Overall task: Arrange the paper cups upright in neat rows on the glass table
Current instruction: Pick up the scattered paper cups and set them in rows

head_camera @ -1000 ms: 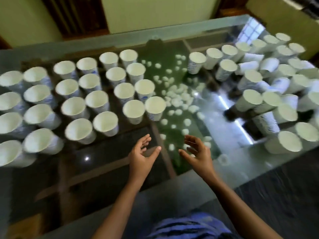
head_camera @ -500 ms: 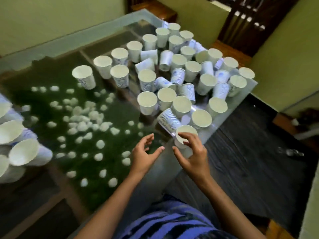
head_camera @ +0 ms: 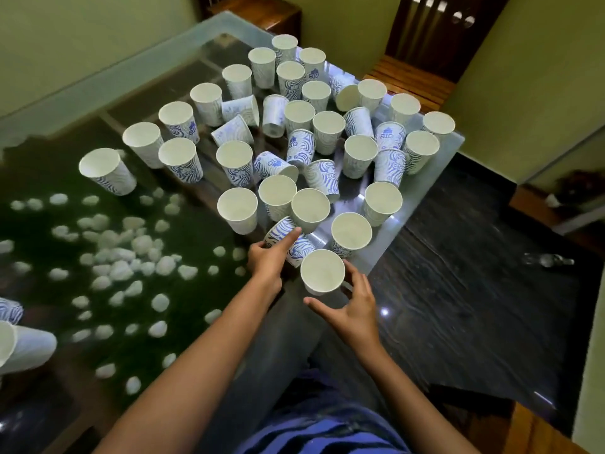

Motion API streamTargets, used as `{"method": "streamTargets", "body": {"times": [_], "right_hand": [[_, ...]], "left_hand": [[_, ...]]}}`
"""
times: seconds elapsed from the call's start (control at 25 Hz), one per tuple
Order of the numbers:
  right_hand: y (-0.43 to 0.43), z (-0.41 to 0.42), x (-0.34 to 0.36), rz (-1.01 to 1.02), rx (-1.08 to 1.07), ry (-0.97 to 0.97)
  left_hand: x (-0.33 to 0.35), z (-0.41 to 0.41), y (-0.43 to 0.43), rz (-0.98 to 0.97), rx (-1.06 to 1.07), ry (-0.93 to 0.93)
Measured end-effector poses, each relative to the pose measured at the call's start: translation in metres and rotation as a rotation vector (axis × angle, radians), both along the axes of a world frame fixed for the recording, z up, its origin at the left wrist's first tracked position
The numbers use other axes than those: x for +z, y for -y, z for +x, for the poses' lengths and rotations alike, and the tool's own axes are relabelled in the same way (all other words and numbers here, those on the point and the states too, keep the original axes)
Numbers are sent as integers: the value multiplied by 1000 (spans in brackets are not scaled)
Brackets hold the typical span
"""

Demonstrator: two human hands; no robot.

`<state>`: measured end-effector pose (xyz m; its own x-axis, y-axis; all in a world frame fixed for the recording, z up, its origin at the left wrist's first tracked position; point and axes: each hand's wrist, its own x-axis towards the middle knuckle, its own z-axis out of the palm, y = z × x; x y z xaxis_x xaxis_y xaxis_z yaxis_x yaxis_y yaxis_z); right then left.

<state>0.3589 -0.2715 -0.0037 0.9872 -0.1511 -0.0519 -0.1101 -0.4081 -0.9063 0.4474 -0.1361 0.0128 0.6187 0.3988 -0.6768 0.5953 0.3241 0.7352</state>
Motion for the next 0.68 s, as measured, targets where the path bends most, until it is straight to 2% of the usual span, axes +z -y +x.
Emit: {"method": "streamTargets", "body": {"times": [0.44,0.52,0.68], "right_hand": [[-12,11,-12,66,75,30],[-18,11,-12,70,118,31],[-47,5,-13,55,265,49]], "left_hand": [[1,-31,-22,-160,195,98],[2,-44,-34,-96,227,170],[-3,-95,-73,222,286,281]]}}
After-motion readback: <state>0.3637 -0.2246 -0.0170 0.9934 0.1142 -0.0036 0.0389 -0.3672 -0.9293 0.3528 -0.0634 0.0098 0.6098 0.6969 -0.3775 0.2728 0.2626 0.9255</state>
